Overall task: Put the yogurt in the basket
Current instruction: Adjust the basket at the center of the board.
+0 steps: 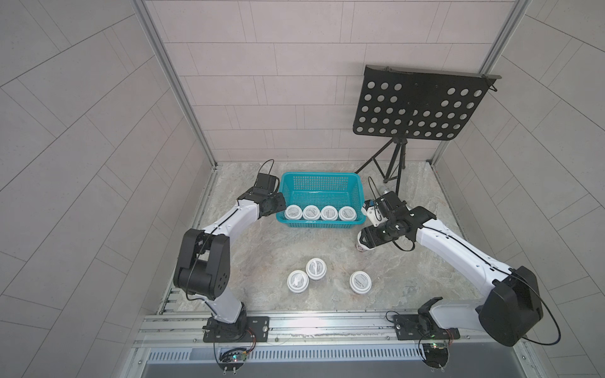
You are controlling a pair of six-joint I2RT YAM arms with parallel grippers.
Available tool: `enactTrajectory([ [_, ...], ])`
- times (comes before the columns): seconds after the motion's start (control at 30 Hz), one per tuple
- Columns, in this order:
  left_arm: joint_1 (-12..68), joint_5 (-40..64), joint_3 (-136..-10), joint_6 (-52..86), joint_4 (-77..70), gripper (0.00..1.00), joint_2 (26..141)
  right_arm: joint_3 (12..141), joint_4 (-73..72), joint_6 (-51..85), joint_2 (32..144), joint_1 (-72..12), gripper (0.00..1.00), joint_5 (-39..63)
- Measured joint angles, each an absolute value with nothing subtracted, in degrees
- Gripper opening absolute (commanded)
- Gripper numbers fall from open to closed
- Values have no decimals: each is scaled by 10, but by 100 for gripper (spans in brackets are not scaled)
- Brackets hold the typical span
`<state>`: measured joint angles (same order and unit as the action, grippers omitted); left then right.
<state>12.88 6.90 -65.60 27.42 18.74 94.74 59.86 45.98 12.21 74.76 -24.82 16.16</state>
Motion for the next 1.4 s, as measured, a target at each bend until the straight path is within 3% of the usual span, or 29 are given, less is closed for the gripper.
enactTrajectory([
  [0.53, 129, 77, -654, 270, 183, 24, 952, 618, 474, 118, 724, -243, 68, 223],
  [0.97, 130, 79, -632, 265, 189, 23, 929, 666, 466, 123, 724, -243, 68, 305],
  [1.4, 131, 103, -587, 256, 219, 23, 875, 728, 439, 139, 758, -243, 68, 309],
])
